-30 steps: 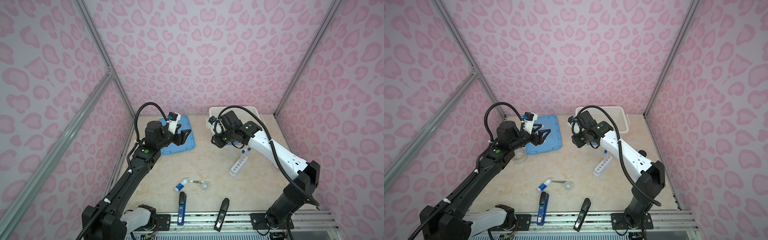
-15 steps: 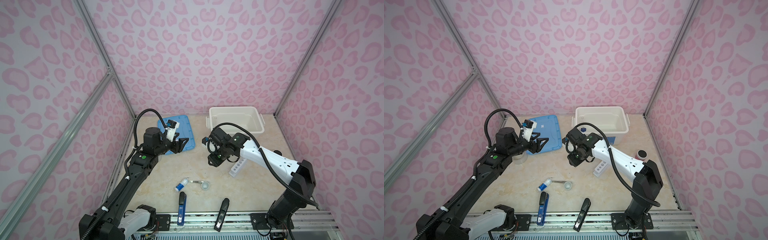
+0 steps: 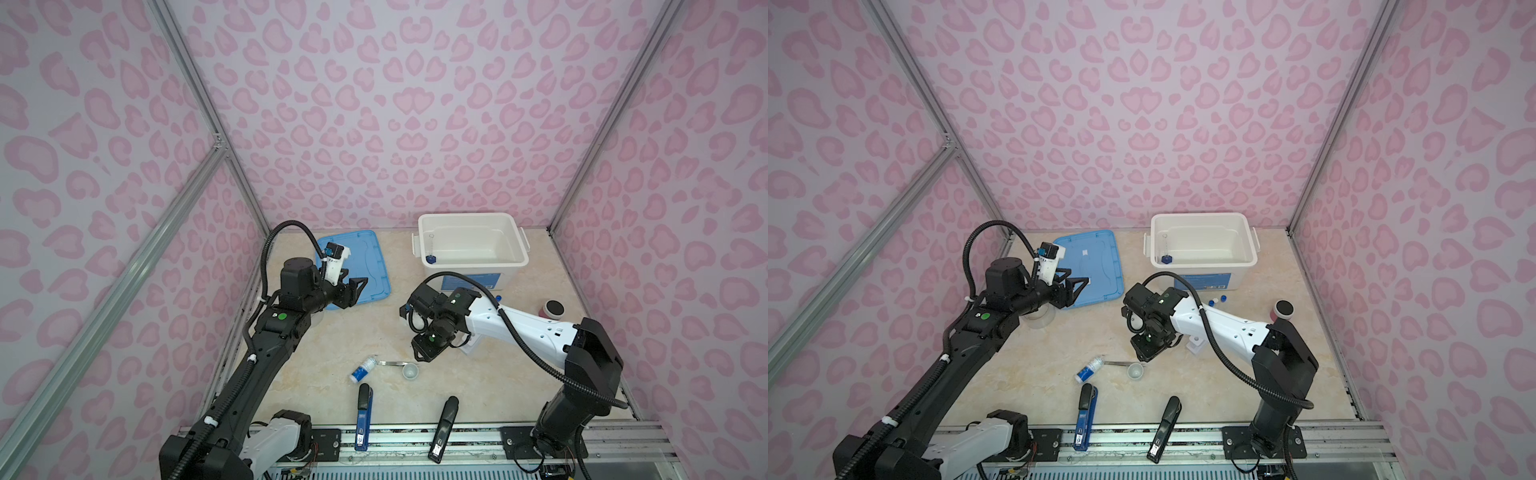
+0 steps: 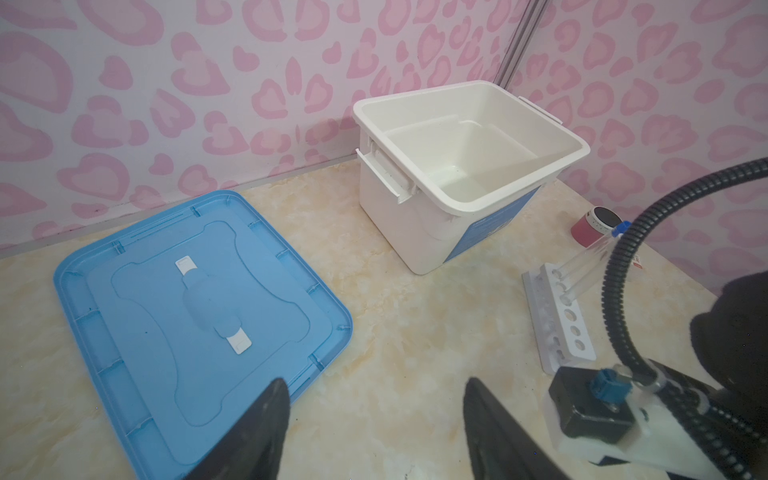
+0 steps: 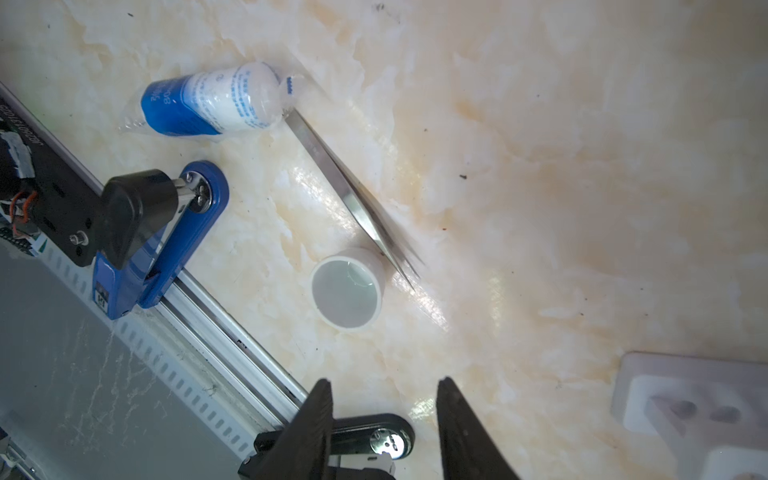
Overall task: Organize the chemistry lab equipment
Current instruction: 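Swing the right gripper toward the small white crucible near the tweezers, then lower the right gripper onto the crucible rim and close on it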
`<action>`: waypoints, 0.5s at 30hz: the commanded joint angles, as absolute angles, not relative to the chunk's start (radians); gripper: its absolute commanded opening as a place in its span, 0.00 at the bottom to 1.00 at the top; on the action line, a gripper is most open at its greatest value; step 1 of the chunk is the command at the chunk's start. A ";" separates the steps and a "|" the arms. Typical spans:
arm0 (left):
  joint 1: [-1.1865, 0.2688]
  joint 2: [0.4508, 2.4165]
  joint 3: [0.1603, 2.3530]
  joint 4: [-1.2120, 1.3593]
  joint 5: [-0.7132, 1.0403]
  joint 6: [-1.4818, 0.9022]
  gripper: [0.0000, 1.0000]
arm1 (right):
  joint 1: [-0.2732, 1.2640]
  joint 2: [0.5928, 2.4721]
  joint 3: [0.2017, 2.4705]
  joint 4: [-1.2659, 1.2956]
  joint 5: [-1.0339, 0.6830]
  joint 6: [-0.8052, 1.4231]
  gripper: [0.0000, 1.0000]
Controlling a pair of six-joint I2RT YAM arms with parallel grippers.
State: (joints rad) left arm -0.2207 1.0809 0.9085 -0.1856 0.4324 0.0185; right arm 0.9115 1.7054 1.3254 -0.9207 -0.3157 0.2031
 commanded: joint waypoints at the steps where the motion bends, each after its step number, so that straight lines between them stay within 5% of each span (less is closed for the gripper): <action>1: -0.217 1.069 0.900 -0.171 0.451 0.023 0.68 | 0.931 1.731 1.322 -0.921 -0.306 0.229 0.42; 15: -0.216 1.061 0.884 -0.167 0.458 0.023 0.68 | 0.960 1.808 1.315 -0.891 -0.268 0.277 0.38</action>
